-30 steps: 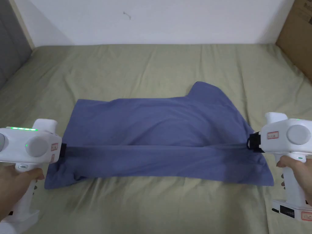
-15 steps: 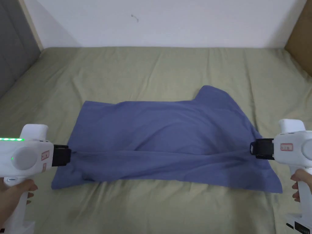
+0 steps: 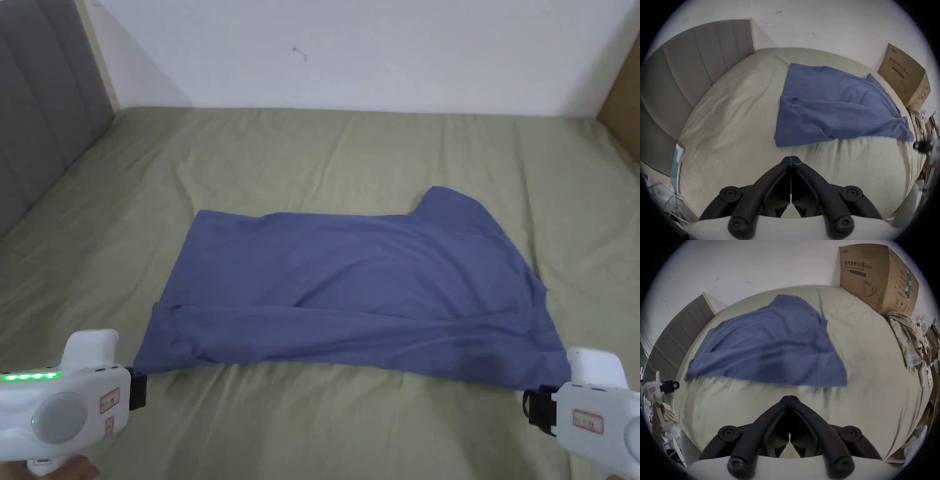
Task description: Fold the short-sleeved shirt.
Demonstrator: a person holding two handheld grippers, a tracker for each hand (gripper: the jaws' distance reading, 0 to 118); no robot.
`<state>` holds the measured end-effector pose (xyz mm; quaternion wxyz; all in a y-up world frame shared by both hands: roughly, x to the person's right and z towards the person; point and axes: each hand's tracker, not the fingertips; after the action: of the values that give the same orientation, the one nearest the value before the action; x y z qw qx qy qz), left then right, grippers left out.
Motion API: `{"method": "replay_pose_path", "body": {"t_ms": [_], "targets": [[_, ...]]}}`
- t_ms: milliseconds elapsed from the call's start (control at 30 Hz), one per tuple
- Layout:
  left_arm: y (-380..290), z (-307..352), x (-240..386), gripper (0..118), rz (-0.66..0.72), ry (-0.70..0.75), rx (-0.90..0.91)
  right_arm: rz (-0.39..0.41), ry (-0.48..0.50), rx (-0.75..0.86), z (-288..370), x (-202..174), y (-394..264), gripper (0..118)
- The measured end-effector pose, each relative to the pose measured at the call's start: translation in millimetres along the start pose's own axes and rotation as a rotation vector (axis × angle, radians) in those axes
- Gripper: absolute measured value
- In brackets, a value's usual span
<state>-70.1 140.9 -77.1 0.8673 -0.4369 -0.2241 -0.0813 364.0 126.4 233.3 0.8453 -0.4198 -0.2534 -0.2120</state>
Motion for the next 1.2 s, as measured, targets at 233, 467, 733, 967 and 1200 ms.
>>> {"method": "replay_pose_path", "body": {"t_ms": [233, 467, 733, 967, 1200], "targets": [[31.6, -38.8, -18.2, 92, 0.125, -0.021, -0.025, -0.027, 0.012, -0.023, -7.4, -1.1, -4.2, 1], [23.7, -80.5, -22.8, 74, 0.087, 0.004, -0.094, -0.045, -0.005, -0.039, -11.1, 6.6, -4.9, 1], [35.2, -77.4, -7.4, 2, -0.037, 0.032, -0.088, -0.053, -0.039, -0.016, -0.8, 12.6, -6.7, 51], [36.2, -71.5, -9.1, 2, -0.03, 0.023, -0.083, -0.07, -0.074, 0.068, -4.6, 33.8, 32.8, 68], [38.2, -72.1, -5.9, 2, -0.06, 0.032, -0.095, -0.202, 0.007, -0.097, -71.7, 56.4, 43.9, 32]]}}
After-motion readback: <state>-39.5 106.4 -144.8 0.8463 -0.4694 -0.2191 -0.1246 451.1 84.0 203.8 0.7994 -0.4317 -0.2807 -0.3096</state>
